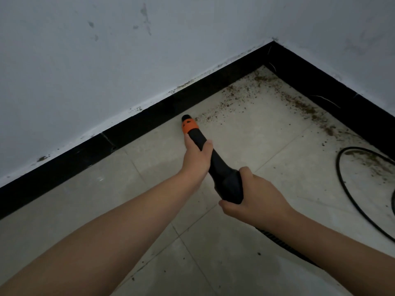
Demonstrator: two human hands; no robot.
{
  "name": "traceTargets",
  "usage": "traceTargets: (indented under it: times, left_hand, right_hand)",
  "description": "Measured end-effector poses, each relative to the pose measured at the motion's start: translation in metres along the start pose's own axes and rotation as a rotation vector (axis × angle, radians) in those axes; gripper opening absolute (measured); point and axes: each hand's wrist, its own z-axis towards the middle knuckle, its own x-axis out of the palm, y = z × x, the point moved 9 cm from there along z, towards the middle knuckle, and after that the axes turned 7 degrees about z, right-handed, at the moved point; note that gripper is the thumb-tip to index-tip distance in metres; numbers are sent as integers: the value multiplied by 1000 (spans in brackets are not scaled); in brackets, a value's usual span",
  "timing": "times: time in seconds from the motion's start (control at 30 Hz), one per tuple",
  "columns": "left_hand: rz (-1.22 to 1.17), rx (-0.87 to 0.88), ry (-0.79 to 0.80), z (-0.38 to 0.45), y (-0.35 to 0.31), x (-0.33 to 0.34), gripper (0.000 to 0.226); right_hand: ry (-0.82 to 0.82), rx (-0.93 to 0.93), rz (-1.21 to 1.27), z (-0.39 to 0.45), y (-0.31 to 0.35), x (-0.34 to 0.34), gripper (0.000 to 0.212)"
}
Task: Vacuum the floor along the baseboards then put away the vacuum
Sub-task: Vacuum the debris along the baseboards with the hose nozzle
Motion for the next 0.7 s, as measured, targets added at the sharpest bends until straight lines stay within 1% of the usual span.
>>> traceTargets:
  times: [0.2,0.37,0.57,0.7]
  left_hand:
    - [12,-8,14,-10,11,10,65]
    - [29,-14,-2,2,6,11,64]
    - [42,-34,28,21,-8,13,64]
    - [4,-52,37,19,-9,22,64]
  right_hand:
    - [27,4,-58,-11,-6,2,45]
    - [18,18,4,2,-10,4,45]
    - [0,54,86,17,-6,-3,46]
    - [29,76,75,12,-9,-12,45]
